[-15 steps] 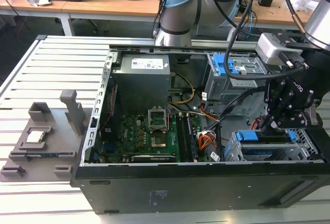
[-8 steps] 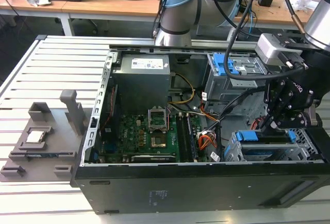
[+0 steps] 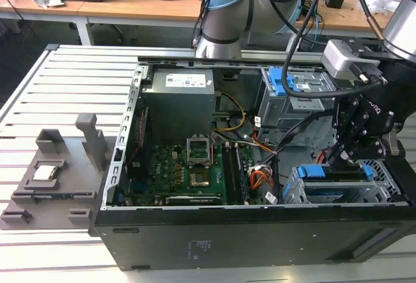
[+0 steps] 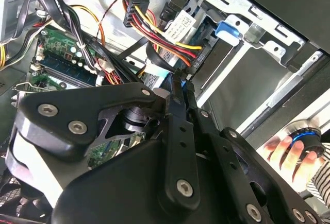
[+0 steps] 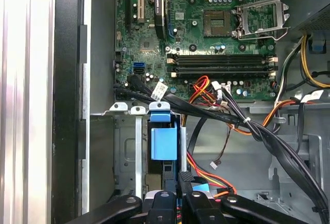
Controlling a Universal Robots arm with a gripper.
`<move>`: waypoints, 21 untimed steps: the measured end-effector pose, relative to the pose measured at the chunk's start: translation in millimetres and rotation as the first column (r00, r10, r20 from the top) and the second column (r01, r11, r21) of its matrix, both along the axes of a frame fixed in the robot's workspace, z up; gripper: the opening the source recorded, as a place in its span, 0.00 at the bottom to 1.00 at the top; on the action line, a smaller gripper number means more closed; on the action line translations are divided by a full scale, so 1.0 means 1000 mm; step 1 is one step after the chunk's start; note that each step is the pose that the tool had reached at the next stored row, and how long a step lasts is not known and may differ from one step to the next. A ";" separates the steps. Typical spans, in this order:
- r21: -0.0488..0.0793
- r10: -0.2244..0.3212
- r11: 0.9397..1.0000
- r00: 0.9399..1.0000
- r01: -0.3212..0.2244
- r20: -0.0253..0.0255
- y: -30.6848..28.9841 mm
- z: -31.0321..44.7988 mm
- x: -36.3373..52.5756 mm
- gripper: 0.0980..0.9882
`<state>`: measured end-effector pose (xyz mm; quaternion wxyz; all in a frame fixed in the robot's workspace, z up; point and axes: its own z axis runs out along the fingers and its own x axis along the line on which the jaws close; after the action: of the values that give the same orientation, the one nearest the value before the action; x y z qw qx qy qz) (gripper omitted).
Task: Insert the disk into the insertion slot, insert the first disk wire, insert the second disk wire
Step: 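Insert the second disk wire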
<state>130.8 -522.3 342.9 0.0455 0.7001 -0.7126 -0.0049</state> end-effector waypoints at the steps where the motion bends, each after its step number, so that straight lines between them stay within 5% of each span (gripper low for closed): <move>1: 0.000 0.000 1.000 1.000 0.000 0.000 0.0000 0.0000 0.0000 0.05; 21: 0.000 0.000 1.000 1.000 0.000 0.000 -0.0076 -0.0045 0.0000 0.05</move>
<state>130.8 -529.9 338.4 0.0456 0.7000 -0.7126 -0.0049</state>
